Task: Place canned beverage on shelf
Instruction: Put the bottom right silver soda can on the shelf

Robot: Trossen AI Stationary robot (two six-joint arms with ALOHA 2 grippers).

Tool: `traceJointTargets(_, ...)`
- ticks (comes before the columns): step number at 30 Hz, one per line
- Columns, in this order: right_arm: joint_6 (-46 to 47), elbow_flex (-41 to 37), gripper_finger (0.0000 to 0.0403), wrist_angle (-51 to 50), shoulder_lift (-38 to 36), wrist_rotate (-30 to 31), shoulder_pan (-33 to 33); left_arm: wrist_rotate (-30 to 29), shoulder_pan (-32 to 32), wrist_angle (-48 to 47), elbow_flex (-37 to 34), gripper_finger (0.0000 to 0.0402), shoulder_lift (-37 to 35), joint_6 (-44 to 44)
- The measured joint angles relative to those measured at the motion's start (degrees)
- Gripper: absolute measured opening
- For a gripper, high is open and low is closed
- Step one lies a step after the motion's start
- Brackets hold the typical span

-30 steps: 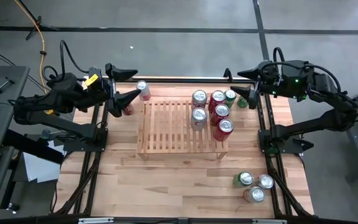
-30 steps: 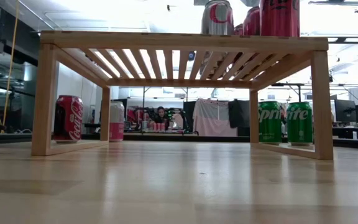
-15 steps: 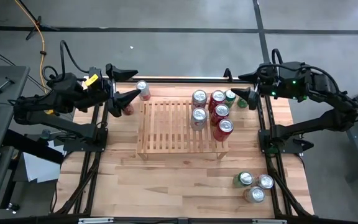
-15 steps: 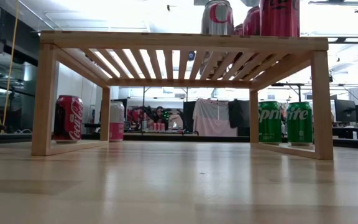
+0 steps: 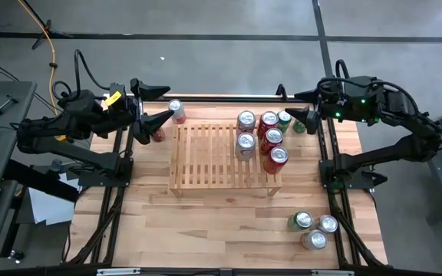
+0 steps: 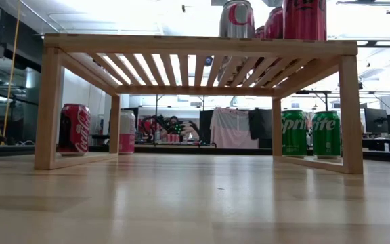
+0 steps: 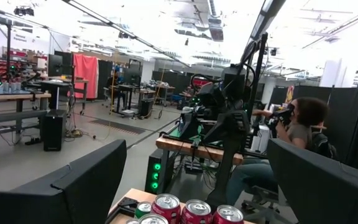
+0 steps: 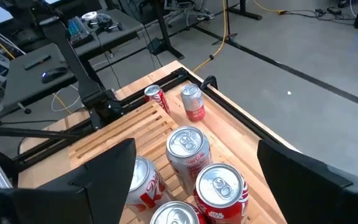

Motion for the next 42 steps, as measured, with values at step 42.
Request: traceJointTargets(42,0.5,0.0,0.0321,0.0,0.0,0.0,0.0,0.0,0.0,-1.0,0.0,0.0381,0.0,-1.4)
